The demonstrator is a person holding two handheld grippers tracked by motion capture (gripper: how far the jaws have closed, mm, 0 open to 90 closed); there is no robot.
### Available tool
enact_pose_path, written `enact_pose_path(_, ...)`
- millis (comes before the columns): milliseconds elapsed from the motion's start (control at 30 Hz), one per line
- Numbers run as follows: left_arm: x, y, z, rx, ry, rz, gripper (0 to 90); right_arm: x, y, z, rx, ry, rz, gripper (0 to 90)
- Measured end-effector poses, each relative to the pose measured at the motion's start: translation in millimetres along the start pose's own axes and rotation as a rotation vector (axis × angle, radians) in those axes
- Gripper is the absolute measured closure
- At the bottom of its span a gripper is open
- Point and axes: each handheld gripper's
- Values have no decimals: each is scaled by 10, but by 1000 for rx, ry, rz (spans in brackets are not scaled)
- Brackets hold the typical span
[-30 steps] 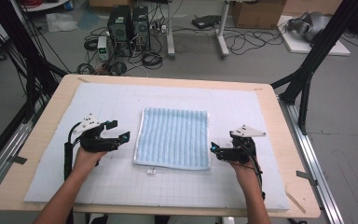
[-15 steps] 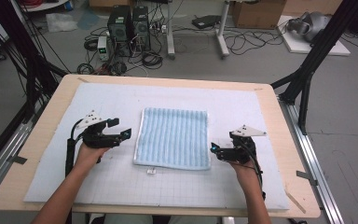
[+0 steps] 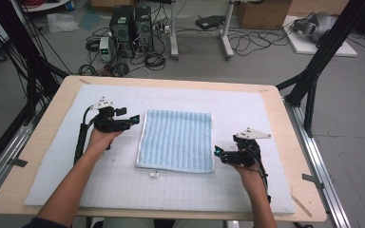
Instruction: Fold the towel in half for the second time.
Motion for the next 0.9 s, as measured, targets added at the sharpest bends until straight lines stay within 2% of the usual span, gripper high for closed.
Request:
enact_pose_path(200,26,124,200,32,2,14,230,-4,0,-8,-6,4,6,112)
enact_pose_path(367,45,190,407,57,4,47,251,3,4,-8,-8,8,5,112)
enact_pose_path(500,53,210,573,85,16,49,257,-1,2,-18,-12,10,14,112)
enact_pose_path(633,60,181,669,95,30,62,278,-10,-2,-35,-12,11,24,112)
enact_pose_path(767,111,109,746,129,64,69,316,-33,-18,-38,-15,14,27,112)
enact_pose_path(900,144,55,812,159,71,79,341,-33,-26,-37,-8,13,37,112)
Point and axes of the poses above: each handheld gripper's, and its own axes: z roughly forward along the jaws, y roughly out of its top, x roughly to its left, and after that the axes turned 2 degrees about -x, right-handed
